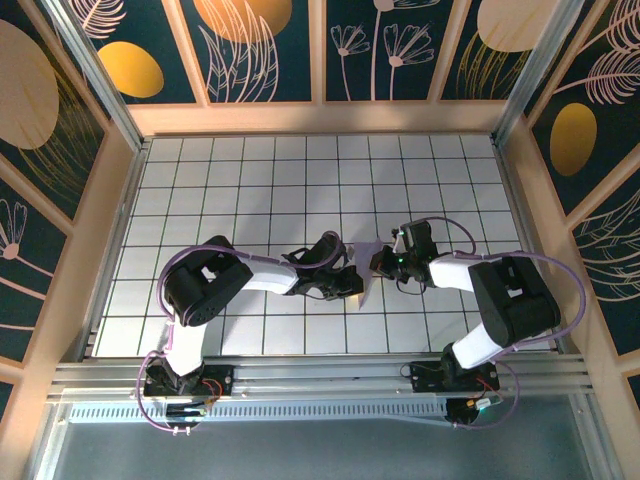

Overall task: Fold a paper plane with a square sheet of paper (fold left side to right side)
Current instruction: Fold the wing for the fifth time at the center of the table.

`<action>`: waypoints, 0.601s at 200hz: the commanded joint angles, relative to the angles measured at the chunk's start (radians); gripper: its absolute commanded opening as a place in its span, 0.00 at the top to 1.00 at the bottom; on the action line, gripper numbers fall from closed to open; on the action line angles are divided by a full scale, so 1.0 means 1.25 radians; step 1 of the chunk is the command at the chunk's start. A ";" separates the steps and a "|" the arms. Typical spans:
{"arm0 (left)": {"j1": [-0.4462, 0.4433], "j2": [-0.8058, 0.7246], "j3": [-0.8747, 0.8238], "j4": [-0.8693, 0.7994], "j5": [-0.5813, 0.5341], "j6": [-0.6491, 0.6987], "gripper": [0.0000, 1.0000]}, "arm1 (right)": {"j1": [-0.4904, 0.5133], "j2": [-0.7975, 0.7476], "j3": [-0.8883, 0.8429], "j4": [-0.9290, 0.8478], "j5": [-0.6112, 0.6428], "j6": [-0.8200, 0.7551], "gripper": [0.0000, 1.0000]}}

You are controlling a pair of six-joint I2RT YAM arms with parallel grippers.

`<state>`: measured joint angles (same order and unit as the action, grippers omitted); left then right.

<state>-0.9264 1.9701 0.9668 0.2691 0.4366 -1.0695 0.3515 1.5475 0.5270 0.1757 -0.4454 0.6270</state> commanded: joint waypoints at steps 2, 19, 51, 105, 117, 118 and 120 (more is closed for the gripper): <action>-0.004 0.004 -0.004 -0.085 -0.039 0.011 0.95 | 0.010 -0.018 0.012 -0.045 0.000 -0.018 1.00; -0.004 0.005 -0.004 -0.097 -0.049 0.014 0.96 | 0.002 -0.048 0.015 -0.036 -0.019 -0.023 1.00; -0.005 0.003 -0.008 -0.099 -0.055 0.015 0.97 | -0.023 -0.104 -0.007 -0.036 -0.026 -0.040 1.00; -0.006 0.000 -0.006 -0.096 -0.054 0.021 0.96 | -0.068 -0.083 0.006 -0.007 -0.077 -0.080 1.00; -0.006 -0.002 -0.006 -0.097 -0.054 0.021 0.96 | -0.068 -0.061 0.023 -0.010 -0.079 -0.088 1.00; -0.006 -0.002 -0.006 -0.097 -0.054 0.020 0.96 | -0.068 -0.060 0.024 -0.010 -0.079 -0.088 1.00; -0.006 -0.003 -0.006 -0.097 -0.055 0.021 0.96 | -0.068 -0.056 0.025 -0.010 -0.080 -0.089 1.00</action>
<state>-0.9325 1.9659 0.9684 0.2569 0.4095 -1.0580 0.2695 1.4322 0.5194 0.1577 -0.5152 0.5644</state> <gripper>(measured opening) 0.044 0.050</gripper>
